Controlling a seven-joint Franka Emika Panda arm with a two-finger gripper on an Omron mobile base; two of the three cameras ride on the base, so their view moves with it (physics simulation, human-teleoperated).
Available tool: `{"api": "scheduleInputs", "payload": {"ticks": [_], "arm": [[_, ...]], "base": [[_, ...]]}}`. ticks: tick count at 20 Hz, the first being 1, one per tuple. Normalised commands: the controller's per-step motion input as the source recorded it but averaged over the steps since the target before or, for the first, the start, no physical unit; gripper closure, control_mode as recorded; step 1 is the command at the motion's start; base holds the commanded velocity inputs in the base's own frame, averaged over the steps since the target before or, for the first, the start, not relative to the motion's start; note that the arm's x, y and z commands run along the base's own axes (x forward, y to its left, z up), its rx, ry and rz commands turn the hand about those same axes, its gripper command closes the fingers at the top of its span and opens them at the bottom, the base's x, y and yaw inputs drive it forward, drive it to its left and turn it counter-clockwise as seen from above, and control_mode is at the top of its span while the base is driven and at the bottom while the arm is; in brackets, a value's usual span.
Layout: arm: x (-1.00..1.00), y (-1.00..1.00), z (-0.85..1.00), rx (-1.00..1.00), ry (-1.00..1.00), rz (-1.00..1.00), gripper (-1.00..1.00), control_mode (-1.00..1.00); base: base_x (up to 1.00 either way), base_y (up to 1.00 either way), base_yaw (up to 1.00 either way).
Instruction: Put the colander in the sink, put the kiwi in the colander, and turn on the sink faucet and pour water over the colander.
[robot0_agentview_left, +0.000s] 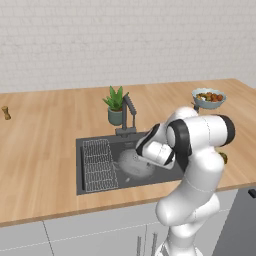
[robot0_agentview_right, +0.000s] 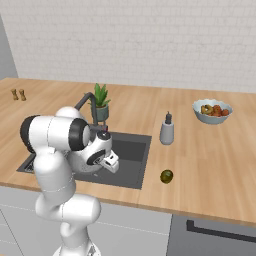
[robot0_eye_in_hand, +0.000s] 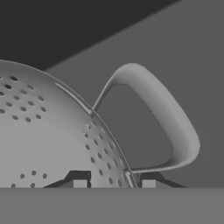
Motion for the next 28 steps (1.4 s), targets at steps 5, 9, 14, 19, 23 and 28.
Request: {"api": "scheduleInputs", "payload": {"ticks": [5,9,14,19,23,28], "arm": [[0.17,0.21,-0.20,-0.03,0.00,0.00,1.00,-1.00],[0.30,0.07,-0.11,0.00,0.00,0.00,1.00,-1.00],[0.22,0.02,-0.20,0.00,0.00,0.00,1.00,-1.00],[0.17,0.00,-0.21,0.00,0.00,0.00,1.00,-1.00],[0.15,0.00,-0.22,0.00,0.00,0.00,1.00,-1.00],[0.14,0.00,-0.19,0.00,0.00,0.00,1.00,-1.00]], "base": [[0.00,0.00,0.00],[0.00,0.00,0.00],[0.00,0.00,0.00],[0.00,0.00,0.00],[0.00,0.00,0.00],[0.00,0.00,0.00]]}}
